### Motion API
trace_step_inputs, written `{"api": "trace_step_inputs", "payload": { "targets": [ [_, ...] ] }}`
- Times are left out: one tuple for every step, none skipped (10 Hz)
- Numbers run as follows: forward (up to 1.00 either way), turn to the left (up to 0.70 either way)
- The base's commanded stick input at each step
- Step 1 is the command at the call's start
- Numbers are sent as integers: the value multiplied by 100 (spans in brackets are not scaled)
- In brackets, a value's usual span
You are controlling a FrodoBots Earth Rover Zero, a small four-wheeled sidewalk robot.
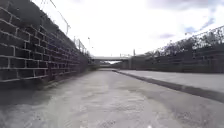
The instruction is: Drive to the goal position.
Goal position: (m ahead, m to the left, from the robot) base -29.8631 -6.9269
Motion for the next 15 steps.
{"api": "trace_step_inputs", "payload": {
  "targets": [
    [0,-45],
    [0,-45],
    [0,-45],
    [0,-45],
    [0,-45],
    [0,-45],
    [0,-45],
    [0,-45],
    [0,-45],
    [0,-45],
    [0,-45],
    [0,-45],
    [0,-45],
    [0,-45],
    [0,-45]
  ]
}}
